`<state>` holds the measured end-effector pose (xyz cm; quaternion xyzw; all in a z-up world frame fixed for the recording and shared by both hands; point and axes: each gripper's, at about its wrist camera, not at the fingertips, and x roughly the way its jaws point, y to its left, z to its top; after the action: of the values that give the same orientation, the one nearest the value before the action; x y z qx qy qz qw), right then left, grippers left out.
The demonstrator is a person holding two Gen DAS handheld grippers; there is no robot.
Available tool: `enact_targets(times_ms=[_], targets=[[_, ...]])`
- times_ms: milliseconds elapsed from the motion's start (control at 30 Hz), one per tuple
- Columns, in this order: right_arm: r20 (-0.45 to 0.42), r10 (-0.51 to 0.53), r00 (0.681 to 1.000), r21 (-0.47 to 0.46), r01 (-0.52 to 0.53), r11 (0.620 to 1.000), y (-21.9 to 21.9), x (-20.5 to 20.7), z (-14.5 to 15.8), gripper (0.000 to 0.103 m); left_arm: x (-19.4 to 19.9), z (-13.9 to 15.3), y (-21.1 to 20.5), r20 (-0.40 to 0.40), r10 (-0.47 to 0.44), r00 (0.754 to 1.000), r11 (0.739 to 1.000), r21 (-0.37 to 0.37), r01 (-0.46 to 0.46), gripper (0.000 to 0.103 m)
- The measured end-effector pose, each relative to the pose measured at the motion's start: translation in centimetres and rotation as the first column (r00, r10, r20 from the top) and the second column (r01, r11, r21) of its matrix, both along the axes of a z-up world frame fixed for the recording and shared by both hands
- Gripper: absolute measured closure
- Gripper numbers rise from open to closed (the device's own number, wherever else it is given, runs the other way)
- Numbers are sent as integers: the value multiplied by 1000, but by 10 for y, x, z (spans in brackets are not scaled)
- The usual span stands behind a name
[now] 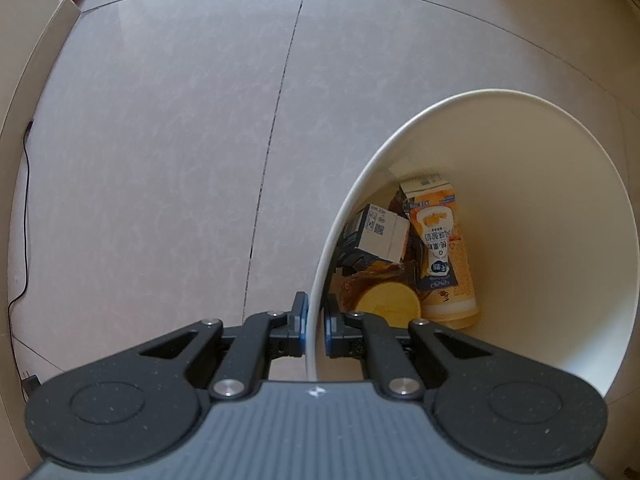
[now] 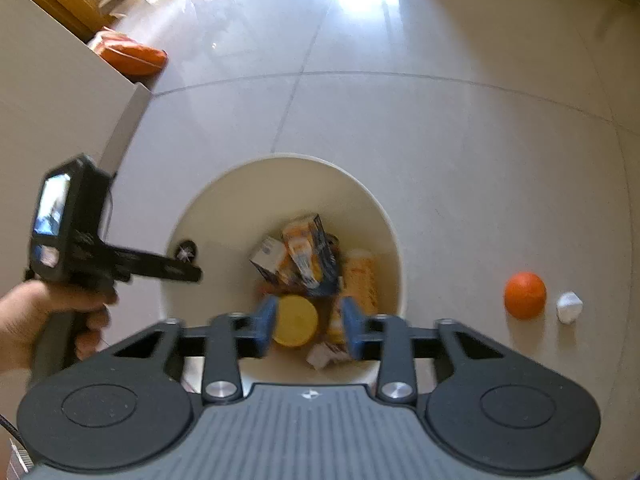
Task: Organize objects
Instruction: 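Move the right tool to the whole orange and grasp it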
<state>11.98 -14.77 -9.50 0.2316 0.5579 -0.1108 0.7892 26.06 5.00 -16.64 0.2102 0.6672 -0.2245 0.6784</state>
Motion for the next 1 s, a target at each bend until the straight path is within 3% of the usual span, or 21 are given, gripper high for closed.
enact_targets(times_ms=[33,233,600,733,1000], targets=[[-8,-9,1000,-6,9,1000,-2,-4,-3,46,0,0,0,0,1,1000,1000,0,-1,97],[-59,-71,996,-68,67,995,-20,-31,-22,39,5,0,1,-14,20,1000,1000,-1,-20,97],[-80,-233,969,-161,218,963,-83,-77,-54,35,11,1,0,-28,61,998,998,22,-61,96],[-66,-265,962,-223,244,944,-111,-92,-82,23,9,2,-3,-13,47,999,998,33,-47,96],[-112,-248,962,-297,205,933,-166,-88,-188,22,4,4,-4,16,9,1000,999,31,-9,96]])
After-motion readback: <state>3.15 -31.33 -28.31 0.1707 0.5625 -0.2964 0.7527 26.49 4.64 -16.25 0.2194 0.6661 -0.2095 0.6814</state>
